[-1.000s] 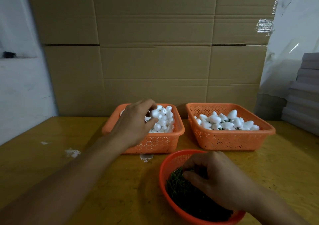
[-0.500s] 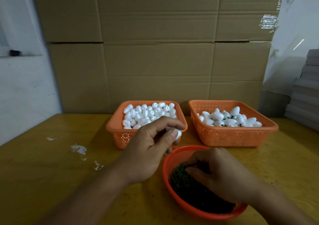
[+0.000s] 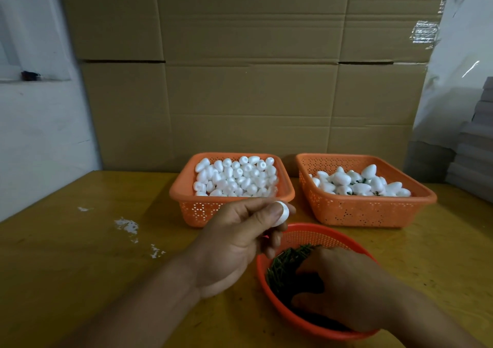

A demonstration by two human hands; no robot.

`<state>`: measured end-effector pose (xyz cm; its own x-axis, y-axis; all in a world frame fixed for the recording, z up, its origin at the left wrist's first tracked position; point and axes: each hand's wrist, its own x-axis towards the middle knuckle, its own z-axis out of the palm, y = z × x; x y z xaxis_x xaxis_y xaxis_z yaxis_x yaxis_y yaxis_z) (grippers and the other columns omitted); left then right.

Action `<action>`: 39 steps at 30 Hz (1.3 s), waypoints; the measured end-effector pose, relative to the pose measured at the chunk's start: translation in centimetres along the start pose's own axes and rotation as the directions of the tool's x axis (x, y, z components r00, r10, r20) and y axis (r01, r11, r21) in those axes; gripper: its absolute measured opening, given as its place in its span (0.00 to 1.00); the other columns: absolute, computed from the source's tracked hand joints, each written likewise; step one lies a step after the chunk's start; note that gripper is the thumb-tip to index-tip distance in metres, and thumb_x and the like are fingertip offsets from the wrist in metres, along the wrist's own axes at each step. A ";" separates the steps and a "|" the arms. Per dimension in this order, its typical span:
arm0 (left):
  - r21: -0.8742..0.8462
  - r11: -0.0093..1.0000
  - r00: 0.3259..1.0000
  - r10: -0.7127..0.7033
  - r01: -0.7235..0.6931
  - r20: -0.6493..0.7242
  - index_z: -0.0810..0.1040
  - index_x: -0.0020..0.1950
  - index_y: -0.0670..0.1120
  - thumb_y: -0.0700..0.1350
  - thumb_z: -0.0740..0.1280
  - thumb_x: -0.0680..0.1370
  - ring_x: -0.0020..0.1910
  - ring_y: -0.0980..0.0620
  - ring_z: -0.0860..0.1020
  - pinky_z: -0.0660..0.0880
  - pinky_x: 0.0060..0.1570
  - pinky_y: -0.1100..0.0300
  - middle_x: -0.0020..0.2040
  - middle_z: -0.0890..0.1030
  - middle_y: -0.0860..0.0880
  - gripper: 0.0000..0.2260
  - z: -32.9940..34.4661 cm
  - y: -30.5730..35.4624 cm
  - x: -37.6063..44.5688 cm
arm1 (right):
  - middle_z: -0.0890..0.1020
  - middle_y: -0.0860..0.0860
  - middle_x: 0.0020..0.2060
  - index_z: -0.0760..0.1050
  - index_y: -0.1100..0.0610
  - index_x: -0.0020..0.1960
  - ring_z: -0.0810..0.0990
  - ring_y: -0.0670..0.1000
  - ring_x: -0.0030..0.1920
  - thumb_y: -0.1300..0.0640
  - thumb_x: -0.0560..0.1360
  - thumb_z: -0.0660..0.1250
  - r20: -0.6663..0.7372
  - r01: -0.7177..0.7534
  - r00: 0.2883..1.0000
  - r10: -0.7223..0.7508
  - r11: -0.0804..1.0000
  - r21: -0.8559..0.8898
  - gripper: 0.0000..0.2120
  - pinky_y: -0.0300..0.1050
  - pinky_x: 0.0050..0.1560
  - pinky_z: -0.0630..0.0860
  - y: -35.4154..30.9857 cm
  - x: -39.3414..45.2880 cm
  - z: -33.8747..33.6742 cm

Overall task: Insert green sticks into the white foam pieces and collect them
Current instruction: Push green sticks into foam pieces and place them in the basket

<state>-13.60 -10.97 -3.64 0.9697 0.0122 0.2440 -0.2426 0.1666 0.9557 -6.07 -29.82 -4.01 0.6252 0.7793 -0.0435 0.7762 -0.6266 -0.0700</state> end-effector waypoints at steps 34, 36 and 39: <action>-0.261 0.943 0.973 -0.225 0.206 -0.047 0.75 0.42 0.43 0.59 0.68 0.75 0.21 0.57 0.61 0.58 0.21 0.65 0.25 0.62 0.51 0.18 0.0 -0.2 0.3 | 0.81 0.56 0.27 0.79 0.64 0.35 0.75 0.42 0.24 0.58 0.66 0.74 -0.558 0.513 0.807 0.192 0.241 0.824 0.09 0.31 0.27 0.71 -0.8 -0.4 -1.5; -0.251 0.945 0.972 -0.229 0.210 -0.048 0.75 0.38 0.45 0.59 0.68 0.75 0.21 0.57 0.61 0.58 0.22 0.64 0.25 0.62 0.51 0.18 0.2 -0.2 0.2 | 0.84 0.58 0.30 0.82 0.63 0.36 0.75 0.44 0.24 0.59 0.65 0.74 -0.561 0.532 0.810 0.171 0.190 0.825 0.07 0.34 0.25 0.71 -1.3 -0.3 -1.3; -0.220 0.954 0.973 -0.223 0.205 -0.056 0.77 0.31 0.49 0.59 0.66 0.77 0.21 0.57 0.60 0.57 0.22 0.65 0.25 0.62 0.51 0.20 0.4 -0.2 0.1 | 0.85 0.58 0.31 0.85 0.61 0.42 0.77 0.48 0.25 0.58 0.64 0.75 -0.563 0.540 0.806 0.185 0.161 0.826 0.09 0.38 0.24 0.73 -1.6 -0.2 -0.8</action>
<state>-13.45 -11.35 -3.71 0.9994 0.0297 0.0156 -0.0257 0.3783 0.9253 -7.32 -28.98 -3.06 0.6931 0.5065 0.5129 0.3949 0.3285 -0.8580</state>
